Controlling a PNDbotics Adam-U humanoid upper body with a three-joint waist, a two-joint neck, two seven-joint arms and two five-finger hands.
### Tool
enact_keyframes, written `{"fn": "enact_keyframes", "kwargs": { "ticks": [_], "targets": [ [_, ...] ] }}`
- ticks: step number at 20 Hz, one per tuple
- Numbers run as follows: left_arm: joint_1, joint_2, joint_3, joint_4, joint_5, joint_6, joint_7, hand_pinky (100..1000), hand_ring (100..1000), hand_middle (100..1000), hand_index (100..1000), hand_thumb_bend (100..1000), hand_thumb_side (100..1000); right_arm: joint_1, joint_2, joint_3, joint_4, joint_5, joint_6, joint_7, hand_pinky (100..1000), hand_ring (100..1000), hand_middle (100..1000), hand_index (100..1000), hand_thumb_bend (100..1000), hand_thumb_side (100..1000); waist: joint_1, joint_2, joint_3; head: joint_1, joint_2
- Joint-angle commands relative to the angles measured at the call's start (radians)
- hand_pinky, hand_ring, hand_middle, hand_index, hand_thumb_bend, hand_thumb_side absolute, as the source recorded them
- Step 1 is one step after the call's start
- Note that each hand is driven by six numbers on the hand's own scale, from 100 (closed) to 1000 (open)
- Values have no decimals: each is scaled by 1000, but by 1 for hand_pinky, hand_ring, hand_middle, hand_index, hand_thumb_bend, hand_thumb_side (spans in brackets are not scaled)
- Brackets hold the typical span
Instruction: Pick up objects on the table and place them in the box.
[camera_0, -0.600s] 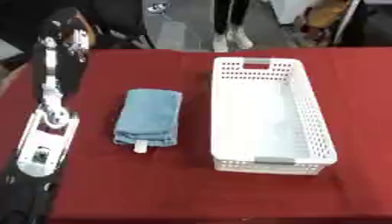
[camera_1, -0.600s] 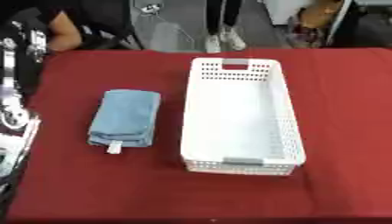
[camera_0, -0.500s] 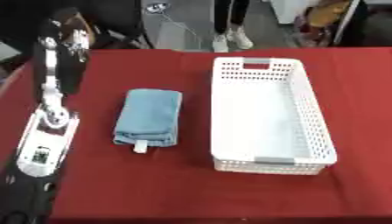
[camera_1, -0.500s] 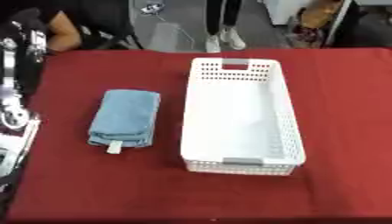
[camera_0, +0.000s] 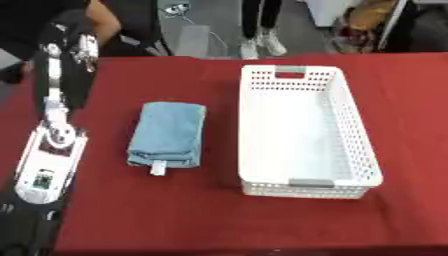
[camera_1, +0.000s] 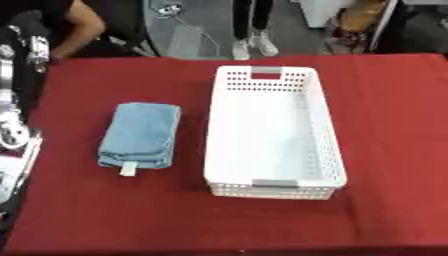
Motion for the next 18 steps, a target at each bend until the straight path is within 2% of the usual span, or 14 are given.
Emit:
{"fn": "enact_keyframes", "kwargs": {
  "ticks": [1,6,7,8,9,12,15,18],
  "targets": [
    [-13,27,2,-23,-5,0,-2,502,755,871,872,103,880,-14,-26,-3,-10,-3,-3,4,810,938,882,1000,100,900,-3,-6,-1,-7,-1],
    [-21,44,0,-17,-44,24,-24,505,749,862,874,100,859,-12,-26,-4,-9,-2,-3,4,810,938,882,1000,100,900,-5,-6,-22,-11,-1],
    [-23,65,-3,-12,-64,40,-40,513,750,858,879,100,810,-10,-26,-4,-8,-1,-3,5,810,939,882,1000,100,900,-5,-7,-25,-12,-1],
    [-25,99,-7,-4,-102,66,-67,509,749,859,878,100,828,-9,-27,-5,-7,-1,-4,5,810,939,882,1000,100,900,-5,-8,-28,-11,-1],
    [-26,136,-13,3,-137,94,-101,532,759,853,893,151,725,-8,-28,-5,-7,0,-4,6,810,939,882,1000,100,900,-3,-10,-30,-10,-1],
    [-40,314,-61,38,-258,191,-272,584,782,845,913,280,657,-4,-33,-2,-5,1,-3,9,811,939,882,1000,100,900,2,-15,-37,-8,-1],
    [-71,459,-127,91,-313,239,-455,650,806,842,931,377,701,-3,-37,0,-4,3,-3,14,811,940,882,1000,100,901,7,-18,-43,-5,-1],
    [-113,535,-191,147,-336,228,-595,696,824,850,942,412,741,-3,-37,1,-4,4,-3,18,811,940,883,1000,100,901,9,-18,-49,-3,-1]
  ]
}}
